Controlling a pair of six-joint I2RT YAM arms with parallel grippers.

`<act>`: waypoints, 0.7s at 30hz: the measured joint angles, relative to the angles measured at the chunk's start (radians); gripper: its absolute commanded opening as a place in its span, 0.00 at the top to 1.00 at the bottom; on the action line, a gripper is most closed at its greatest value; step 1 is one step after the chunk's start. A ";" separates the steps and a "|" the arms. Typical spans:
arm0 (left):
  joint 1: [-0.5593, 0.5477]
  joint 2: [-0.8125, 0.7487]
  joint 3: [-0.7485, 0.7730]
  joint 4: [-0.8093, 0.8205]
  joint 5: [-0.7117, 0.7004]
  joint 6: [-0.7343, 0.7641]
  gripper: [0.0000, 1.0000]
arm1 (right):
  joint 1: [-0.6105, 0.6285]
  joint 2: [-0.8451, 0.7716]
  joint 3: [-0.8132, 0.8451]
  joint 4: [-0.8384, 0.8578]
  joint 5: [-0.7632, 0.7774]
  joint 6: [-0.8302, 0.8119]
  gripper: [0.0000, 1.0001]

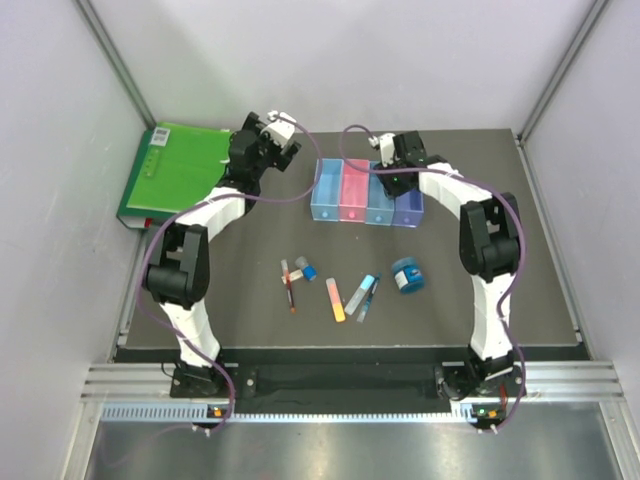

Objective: Sort the stationery into containers
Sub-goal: Move the storage box to the center of the board.

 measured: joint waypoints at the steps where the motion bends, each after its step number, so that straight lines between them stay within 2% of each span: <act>1: 0.000 -0.008 -0.002 0.001 -0.004 -0.002 0.01 | 0.005 0.004 0.002 0.008 0.000 0.001 0.58; 21: 0.000 -0.077 -0.051 0.014 -0.039 -0.029 0.01 | 0.070 0.043 0.040 0.052 -0.002 0.003 0.57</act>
